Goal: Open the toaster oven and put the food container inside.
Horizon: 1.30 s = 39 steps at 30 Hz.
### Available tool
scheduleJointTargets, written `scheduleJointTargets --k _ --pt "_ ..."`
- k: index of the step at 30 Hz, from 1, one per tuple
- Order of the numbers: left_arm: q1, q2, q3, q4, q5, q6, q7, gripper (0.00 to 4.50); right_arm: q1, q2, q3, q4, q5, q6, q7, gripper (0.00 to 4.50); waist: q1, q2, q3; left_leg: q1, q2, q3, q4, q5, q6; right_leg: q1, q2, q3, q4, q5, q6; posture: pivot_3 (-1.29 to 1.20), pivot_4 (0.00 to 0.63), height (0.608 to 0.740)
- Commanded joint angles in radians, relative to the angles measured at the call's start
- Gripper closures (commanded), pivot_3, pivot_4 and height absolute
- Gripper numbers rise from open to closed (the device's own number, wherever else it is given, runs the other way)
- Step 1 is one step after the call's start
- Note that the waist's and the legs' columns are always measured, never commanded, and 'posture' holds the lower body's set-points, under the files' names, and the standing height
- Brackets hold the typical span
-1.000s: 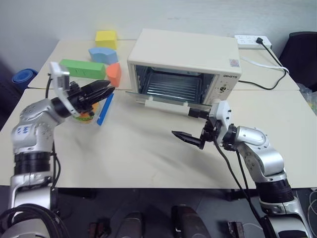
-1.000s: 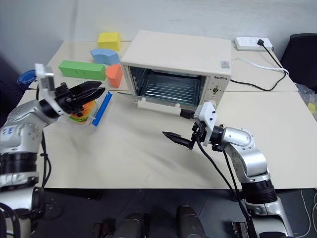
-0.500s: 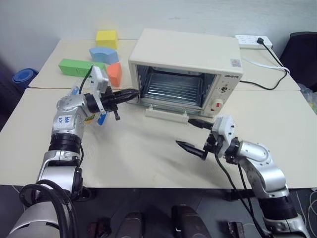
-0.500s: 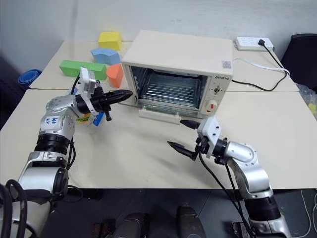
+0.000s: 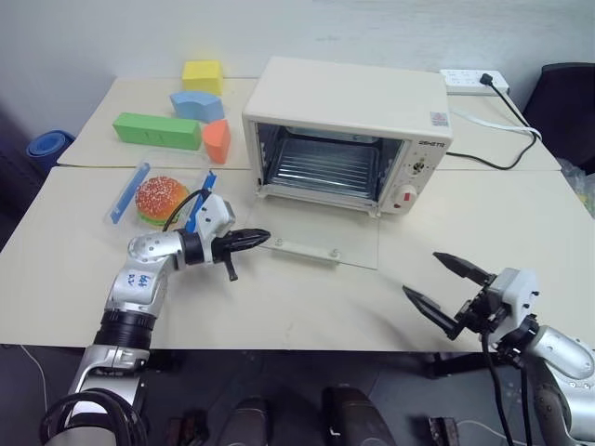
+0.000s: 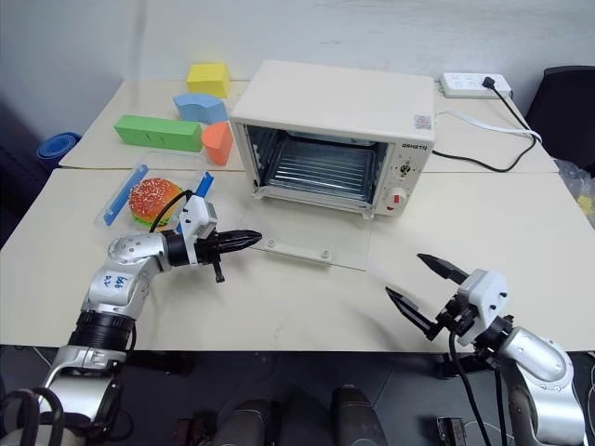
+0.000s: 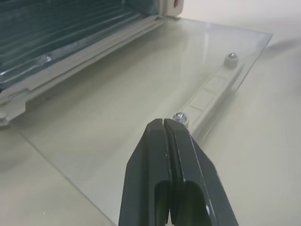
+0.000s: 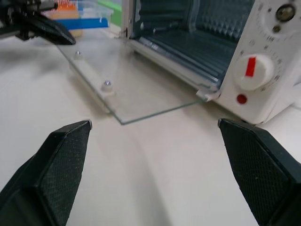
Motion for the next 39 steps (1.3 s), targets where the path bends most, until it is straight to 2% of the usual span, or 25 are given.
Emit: scheduleJointTargets --k 1,3,5,7,9,10,11,14,15,17,20,23,26,29,34,39 --pt "0.084 0.007 0.031 -0.099 0.014 -0.022 0.066 4.29 -0.046 -0.021 0.014 0.002 0.039 0.007 0.034 0.0 -0.003 0.0 0.0 0.0 0.0 0.0 0.0 0.0 0.0 0.0 0.0 0.0 0.0 0.0 0.0 0.0 0.15 0.74" --pt "0.157 -0.001 0.088 -0.177 -0.025 -0.013 0.114 3.91 -0.081 -0.025 0.036 0.016 0.079 0.037 0.073 0.0 -0.006 0.0 0.0 0.0 0.001 0.001 0.0 0.0 0.0 0.0 0.0 0.001 0.0 0.0 0.0 0.0 0.15 0.74" --pt "0.248 -0.026 0.174 -0.319 -0.152 0.042 0.136 3.19 -0.12 -0.019 0.046 0.035 0.098 0.039 0.091 0.0 -0.005 0.0 0.0 0.0 0.001 0.0 -0.001 0.0 -0.001 0.0 0.0 0.0 -0.001 0.0 0.0 0.0 0.15 0.74" --pt "0.36 -0.034 0.271 -0.473 -0.284 0.094 0.148 2.69 -0.168 -0.011 0.063 0.066 0.1 0.025 0.11 0.0 -0.004 0.0 0.0 0.0 0.002 0.0 -0.001 0.0 -0.001 0.0 0.0 0.0 -0.002 0.0 0.0 0.0 0.15 0.74" --pt "0.474 -0.031 0.387 -0.576 -0.36 0.143 0.205 2.1 -0.213 -0.004 0.088 0.102 0.093 0.005 0.139 0.0 -0.003 0.0 0.0 -0.001 0.003 -0.001 -0.001 0.0 -0.001 0.0 0.0 0.0 -0.004 0.0 0.0 0.0 0.15 0.74" --pt "0.521 -0.03 0.439 -0.609 -0.387 0.172 0.241 1.75 -0.228 -0.001 0.1 0.115 0.097 0.008 0.151 0.0 -0.003 0.0 0.0 0.0 0.003 -0.001 -0.001 -0.001 -0.001 0.001 0.0 0.0 -0.005 0.0 0.0 0.0 0.15 0.74" --pt "0.573 -0.036 0.503 -0.628 -0.409 0.192 0.283 1.64 -0.244 0.001 0.115 0.13 0.084 -0.012 0.17 0.0 -0.003 0.0 0.0 0.0 0.003 -0.001 -0.001 -0.001 -0.001 0.001 0.0 0.0 -0.005 0.0 0.0 0.0 0.15 0.74" --pt "0.733 -0.058 0.683 -0.635 -0.471 0.236 0.37 0.81 -0.274 0.004 0.154 0.171 0.058 -0.065 0.23 0.0 -0.003 0.001 0.0 0.001 0.003 -0.001 -0.002 -0.001 0.0 0.002 0.0 -0.001 -0.006 0.0 -0.001 0.0 0.15 0.74" --pt "0.77 -0.068 0.732 -0.628 -0.488 0.24 0.398 0.45 -0.282 0.006 0.162 0.185 0.056 -0.079 0.242 0.0 -0.003 0.001 0.0 0.001 0.003 -0.001 -0.003 -0.001 0.0 0.002 0.0 -0.001 -0.007 0.0 -0.001 0.0 0.15 0.74" --pt "0.82 -0.091 0.799 -0.632 -0.517 0.253 0.454 0.05 -0.298 0.01 0.175 0.217 0.041 -0.121 0.265 0.0 0.003 0.0 0.0 0.0 0.003 -0.001 -0.002 -0.001 0.0 0.003 0.0 -0.001 -0.007 0.0 -0.001 0.0 0.15 0.74" --pt "0.844 -0.091 0.842 -0.661 -0.548 0.327 0.563 0.05 -0.314 0.007 0.184 0.239 0.041 -0.131 0.284 0.0 0.023 0.0 0.0 0.001 0.002 -0.001 -0.001 -0.002 0.002 0.004 0.0 -0.001 -0.008 0.0 -0.001 0.0 0.15 0.74" --pt "0.814 -0.067 0.846 -0.689 -0.641 0.416 0.638 0.05 -0.328 0.002 0.184 0.237 0.051 -0.132 0.289 0.0 0.034 0.0 0.0 0.0 0.002 -0.003 -0.001 -0.002 0.002 0.005 -0.001 -0.001 -0.008 0.0 -0.001 0.0 0.15 0.74" --pt "0.686 0.027 0.809 -0.673 -0.741 0.606 0.809 0.05 -0.348 -0.011 0.176 0.225 0.062 -0.121 0.296 0.0 0.043 0.0 0.0 0.0 0.002 -0.004 -0.001 -0.003 0.002 0.004 -0.001 -0.002 -0.008 0.0 -0.001 0.0 0.15 0.74" --pt "0.518 0.065 0.8 -0.595 -0.847 0.794 1.069 0.05 -0.364 -0.019 0.177 0.22 0.066 -0.12 0.309 0.0 0.043 0.001 -0.001 0.0 0.001 -0.005 0.0 -0.002 0.001 0.004 -0.001 -0.003 -0.007 0.0 -0.001 0.0 0.15 0.74" --pt "0.303 0.053 0.792 -0.483 -1.056 0.927 1.35 0.05 -0.38 -0.026 0.175 0.215 0.063 -0.126 0.314 0.0 0.03 0.0 -0.001 -0.001 0.001 -0.004 0.0 0.0 -0.004 0.002 0.0 -0.002 -0.005 0.0 0.0 0.0 0.15 0.74" --pt "0.145 0.06 0.735 -0.341 -1.079 0.959 1.465 0.05 -0.366 -0.03 0.173 0.183 0.059 -0.113 0.289 0.0 0.023 0.0 -0.001 -0.002 0.001 -0.004 0.001 0.0 -0.006 0.002 0.0 -0.003 -0.006 0.0 0.0 0.0 0.15 0.74"
